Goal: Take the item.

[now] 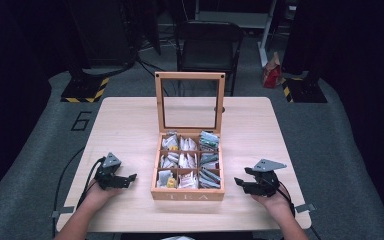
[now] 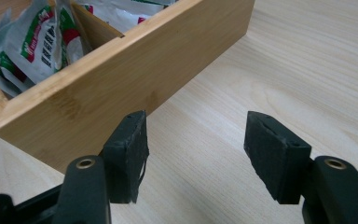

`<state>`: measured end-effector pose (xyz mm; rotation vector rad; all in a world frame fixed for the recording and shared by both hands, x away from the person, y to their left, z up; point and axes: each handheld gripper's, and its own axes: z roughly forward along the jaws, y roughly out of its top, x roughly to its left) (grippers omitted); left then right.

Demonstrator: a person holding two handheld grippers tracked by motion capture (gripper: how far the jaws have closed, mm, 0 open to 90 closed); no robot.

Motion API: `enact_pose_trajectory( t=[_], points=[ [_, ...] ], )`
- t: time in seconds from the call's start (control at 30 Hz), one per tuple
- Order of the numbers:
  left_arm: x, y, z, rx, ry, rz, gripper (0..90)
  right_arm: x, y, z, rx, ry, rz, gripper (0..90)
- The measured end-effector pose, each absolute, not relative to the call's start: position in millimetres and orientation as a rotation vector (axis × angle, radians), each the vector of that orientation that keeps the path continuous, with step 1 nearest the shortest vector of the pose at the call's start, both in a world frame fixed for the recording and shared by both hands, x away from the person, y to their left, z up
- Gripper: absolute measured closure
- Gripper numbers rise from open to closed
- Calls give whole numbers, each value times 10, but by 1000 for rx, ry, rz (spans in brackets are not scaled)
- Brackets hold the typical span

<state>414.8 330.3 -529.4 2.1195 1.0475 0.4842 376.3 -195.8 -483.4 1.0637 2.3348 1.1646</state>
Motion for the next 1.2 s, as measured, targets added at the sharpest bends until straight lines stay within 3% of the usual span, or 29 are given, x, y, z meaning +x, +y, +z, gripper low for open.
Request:
enact_pose_trajectory(
  t=[1.2],
  points=[
    [4149,3302,-5295,2119,1046,488,118,3709,-1804,-4207,985,2357,1311,417]
  ],
)
